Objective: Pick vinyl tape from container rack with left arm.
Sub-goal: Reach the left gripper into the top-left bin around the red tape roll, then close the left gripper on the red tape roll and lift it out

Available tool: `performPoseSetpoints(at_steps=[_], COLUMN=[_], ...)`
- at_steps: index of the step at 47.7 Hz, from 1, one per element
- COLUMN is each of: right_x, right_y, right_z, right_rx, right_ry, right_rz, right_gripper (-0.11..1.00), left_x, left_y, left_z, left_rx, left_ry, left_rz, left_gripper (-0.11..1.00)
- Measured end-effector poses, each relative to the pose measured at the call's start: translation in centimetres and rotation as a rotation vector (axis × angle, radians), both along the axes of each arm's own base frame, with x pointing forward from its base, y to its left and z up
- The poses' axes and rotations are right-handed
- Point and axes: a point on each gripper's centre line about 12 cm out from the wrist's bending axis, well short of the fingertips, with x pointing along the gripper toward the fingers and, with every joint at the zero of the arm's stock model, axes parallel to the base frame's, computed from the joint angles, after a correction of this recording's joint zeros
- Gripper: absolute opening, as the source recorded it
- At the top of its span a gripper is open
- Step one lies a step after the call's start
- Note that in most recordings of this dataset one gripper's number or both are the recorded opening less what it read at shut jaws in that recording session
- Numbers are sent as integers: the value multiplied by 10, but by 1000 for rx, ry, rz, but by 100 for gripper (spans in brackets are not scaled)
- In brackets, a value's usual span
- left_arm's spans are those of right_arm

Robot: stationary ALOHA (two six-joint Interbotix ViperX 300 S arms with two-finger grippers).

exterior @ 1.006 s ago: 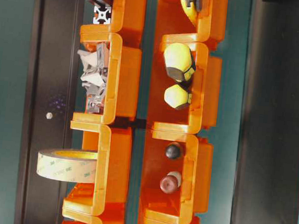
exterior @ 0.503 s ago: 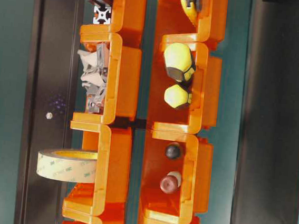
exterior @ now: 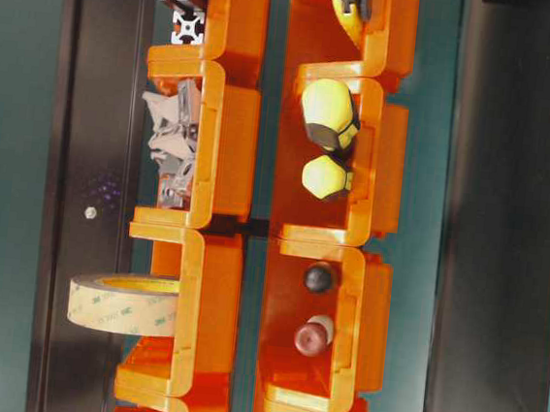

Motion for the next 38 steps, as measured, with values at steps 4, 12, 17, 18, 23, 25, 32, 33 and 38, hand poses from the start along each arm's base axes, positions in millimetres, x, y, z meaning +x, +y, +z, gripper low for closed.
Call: performPoseSetpoints(at_steps=[4,12,17,18,23,25,32,33,38], right_x=[0,0,0,0,0,0,0,0,0], right_y=[0,0,0,0,0,0,0,0,0], right_z=[1,0,0,0,1,1,0,0,0], right_rx=[-3,0,-3,0,0,0,-3,0,-1], right_ry=[-2,0,0,0,-2,-2,2,0,0], right_rz=[0,0,0,0,-2,0,0,-2,0], right_gripper=[0,0,0,0,0,0,0,0,0], left_x=[1,1,2,2,5,7,7,8,8], left_y=[2,4,4,4,5,6,6,6,6], left_z=[-2,-13,-25,-26,-30,-31,-33,-34,-37], left_rx=[-1,-8,-16,-19,-20,-19,-21,-21,-23], left_ry=[8,46,80,84,89,90,93,95,104], left_rz=[6,9,10,11,11,11,12,10,12], left_gripper=[29,77,89,88,84,84,84,84,84])
